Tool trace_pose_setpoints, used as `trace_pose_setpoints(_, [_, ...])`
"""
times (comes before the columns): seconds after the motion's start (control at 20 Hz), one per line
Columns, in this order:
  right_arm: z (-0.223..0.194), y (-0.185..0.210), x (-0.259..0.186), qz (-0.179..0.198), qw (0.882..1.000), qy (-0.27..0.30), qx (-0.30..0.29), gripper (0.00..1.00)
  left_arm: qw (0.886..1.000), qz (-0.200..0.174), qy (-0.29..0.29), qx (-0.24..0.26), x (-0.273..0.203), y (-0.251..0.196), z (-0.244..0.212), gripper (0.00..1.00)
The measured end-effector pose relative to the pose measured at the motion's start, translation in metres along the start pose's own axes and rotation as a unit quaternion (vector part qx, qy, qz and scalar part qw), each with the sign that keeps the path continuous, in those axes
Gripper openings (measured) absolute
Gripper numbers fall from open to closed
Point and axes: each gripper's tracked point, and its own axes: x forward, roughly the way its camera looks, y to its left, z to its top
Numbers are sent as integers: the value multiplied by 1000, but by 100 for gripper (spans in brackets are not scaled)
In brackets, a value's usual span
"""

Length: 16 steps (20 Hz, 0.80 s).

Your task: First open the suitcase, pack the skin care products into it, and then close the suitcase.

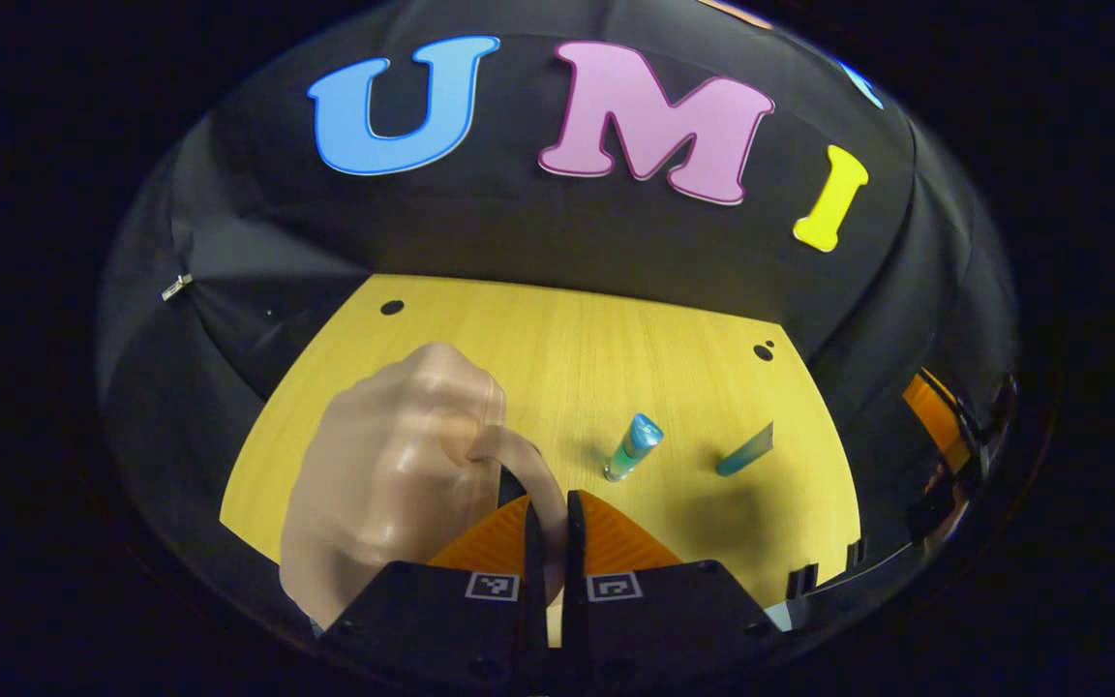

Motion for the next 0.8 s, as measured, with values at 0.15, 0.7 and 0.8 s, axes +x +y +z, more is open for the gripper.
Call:
trace_pose_setpoints(0.15, [-3, 6, 5, -11, 1000, 13, 9, 98, 999, 14, -29, -10, -27, 52, 29, 11])
trace_pose_setpoints(0.7, [19, 91, 14, -87, 996, 6, 36, 98, 989, 125, -48, 55, -31, 350, 43, 11])
trace_pose_setpoints(0.8, [21, 100, 16, -106, 994, 12, 27, 98, 991, 123, -42, 44, -11, 398, 35, 10])
